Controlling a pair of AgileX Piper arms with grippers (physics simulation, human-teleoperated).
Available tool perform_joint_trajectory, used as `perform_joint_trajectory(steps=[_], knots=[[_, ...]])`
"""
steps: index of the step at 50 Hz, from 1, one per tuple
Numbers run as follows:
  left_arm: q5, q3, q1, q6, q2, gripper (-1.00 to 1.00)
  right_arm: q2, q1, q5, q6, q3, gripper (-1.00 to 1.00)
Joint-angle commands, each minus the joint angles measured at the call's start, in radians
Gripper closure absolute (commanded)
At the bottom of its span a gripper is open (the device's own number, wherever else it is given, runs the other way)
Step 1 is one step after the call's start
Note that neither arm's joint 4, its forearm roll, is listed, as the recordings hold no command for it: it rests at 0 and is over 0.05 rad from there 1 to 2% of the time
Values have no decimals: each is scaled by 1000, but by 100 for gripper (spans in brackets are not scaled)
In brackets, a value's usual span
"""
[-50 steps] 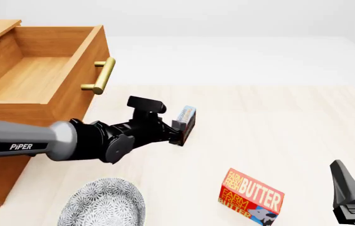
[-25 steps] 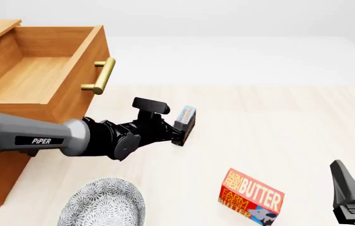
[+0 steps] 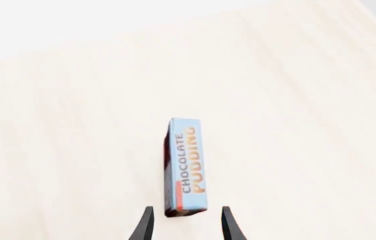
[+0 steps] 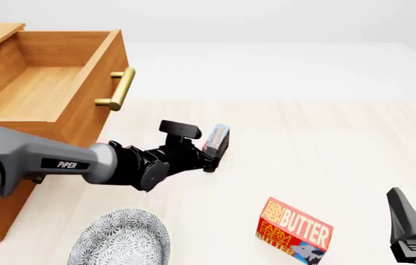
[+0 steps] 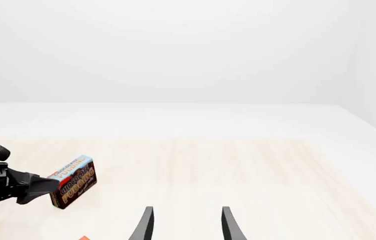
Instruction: Put the chocolate pudding in the top drawer of the cabinet and close it.
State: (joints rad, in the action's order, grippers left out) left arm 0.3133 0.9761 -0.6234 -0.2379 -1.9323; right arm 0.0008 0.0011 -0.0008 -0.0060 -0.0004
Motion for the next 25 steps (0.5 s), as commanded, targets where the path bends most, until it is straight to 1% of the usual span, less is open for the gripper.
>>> perform_joint_trajectory(steps=[1,25], knots=[[21,4,-10,-11,-23,-100,0,0,0,0,0,-100],[75,4,-23,-44,-75,-100,0,0,0,0,0,-100]])
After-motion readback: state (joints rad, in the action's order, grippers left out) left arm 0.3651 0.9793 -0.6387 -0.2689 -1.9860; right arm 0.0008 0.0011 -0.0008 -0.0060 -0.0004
